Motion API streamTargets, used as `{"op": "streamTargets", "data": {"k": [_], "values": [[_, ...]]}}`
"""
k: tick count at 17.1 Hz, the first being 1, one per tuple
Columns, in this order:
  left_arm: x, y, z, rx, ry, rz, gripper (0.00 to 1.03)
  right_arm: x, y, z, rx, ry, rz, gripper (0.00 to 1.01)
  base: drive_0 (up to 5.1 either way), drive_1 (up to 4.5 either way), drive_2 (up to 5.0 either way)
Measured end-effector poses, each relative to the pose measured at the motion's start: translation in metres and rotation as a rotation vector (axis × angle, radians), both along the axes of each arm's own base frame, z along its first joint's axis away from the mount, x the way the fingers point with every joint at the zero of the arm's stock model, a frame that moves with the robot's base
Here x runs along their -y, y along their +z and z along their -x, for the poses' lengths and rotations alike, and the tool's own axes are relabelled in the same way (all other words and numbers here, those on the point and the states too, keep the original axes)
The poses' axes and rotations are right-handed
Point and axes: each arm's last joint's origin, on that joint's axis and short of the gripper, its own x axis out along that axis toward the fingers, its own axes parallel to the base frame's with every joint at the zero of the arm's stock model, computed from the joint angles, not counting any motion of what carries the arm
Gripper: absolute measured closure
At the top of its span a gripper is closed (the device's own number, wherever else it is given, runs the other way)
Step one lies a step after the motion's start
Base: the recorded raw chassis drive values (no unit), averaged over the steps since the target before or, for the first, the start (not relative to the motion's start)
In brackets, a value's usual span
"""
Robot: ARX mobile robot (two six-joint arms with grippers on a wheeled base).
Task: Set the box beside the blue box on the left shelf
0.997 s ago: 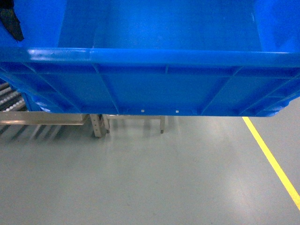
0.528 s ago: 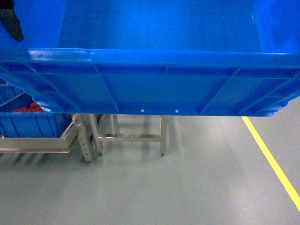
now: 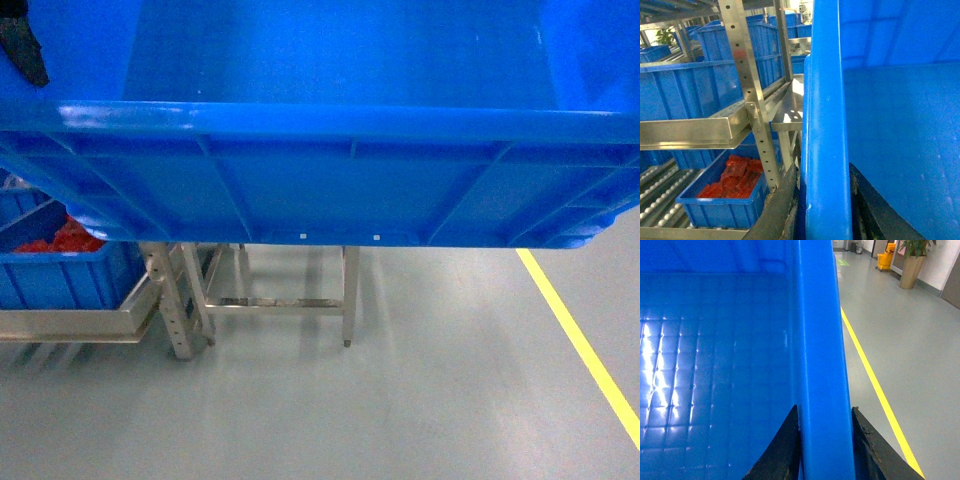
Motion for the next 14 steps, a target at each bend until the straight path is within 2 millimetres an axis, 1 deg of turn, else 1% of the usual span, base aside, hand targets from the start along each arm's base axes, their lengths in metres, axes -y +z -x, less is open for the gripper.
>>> {"op": "streamTargets", "data": {"k": [14], "values": [[0.0004,-0.0004,0.0003,0.0,-0.003,0.0,0.83,0.0001,-0.0001,-0.0001,0.0,-0.001,0.0,0.8,0.1,4.31,-4.2]]}}
